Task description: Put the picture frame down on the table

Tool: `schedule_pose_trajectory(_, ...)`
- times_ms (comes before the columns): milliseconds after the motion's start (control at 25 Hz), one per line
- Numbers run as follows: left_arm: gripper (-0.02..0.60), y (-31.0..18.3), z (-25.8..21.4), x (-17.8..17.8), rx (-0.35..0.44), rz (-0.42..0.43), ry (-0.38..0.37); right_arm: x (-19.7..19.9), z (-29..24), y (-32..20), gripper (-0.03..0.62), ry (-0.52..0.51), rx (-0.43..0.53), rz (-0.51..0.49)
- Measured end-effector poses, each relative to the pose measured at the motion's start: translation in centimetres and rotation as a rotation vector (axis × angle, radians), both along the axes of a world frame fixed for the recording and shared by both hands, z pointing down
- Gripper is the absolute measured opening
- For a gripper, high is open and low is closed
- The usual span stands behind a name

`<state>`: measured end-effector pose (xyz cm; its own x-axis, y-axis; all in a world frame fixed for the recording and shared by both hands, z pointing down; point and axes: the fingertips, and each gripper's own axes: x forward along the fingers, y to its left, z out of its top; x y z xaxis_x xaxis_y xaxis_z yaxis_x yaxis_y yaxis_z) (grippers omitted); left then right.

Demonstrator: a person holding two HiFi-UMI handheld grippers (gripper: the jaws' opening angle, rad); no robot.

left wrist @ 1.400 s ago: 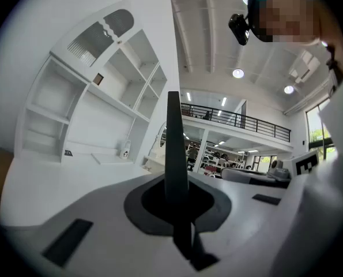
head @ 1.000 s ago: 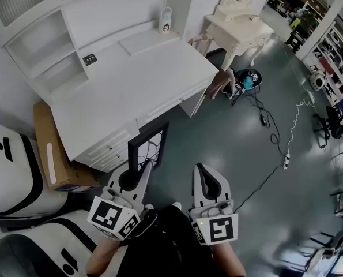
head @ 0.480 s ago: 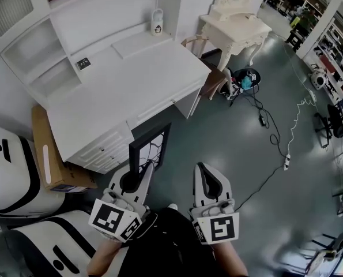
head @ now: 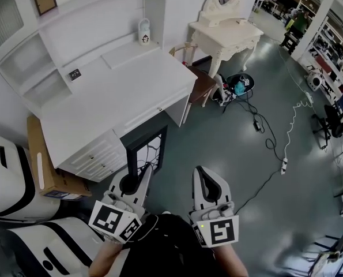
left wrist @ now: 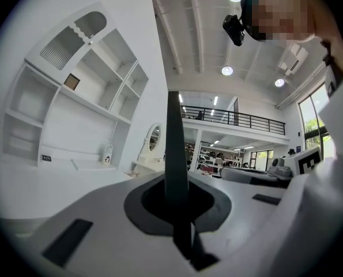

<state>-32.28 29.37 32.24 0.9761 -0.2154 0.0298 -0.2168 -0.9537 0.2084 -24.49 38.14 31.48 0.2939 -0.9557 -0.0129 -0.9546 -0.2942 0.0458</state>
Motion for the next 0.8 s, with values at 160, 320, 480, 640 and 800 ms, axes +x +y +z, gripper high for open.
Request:
schedule_pose_trajectory(160,0.012,1.6,-0.2,1.9,0.009,0.007,0.007,1.6,-0.1,2.2,0.002,0.027,-0.002,0.020)
schedule_pose_trajectory(320,0.012,3.0,0.0,3.5,0.013,0.025,0.004,3.0,0.2,3.7,0.002,0.028,0.004,0.039)
schedule_pose_trajectory(480,0.012,3.2,0.3,3.9,0.008,0.045,-0.001,3.2,0.8,4.1,0.002,0.015,0.010,0.061)
schedule_pose_trajectory(640,0.012,3.0,0.6,5.1,0.023,0.082,-0.010,3.7,1.4,4.2,0.002,0.010,0.004,0.081)
schedule_pose_trajectory(800,0.012,2.2,0.8,7.4,0.029,0.108,-0.012,5.5,2.0,4.1,0.002,-0.002,-0.002,0.114)
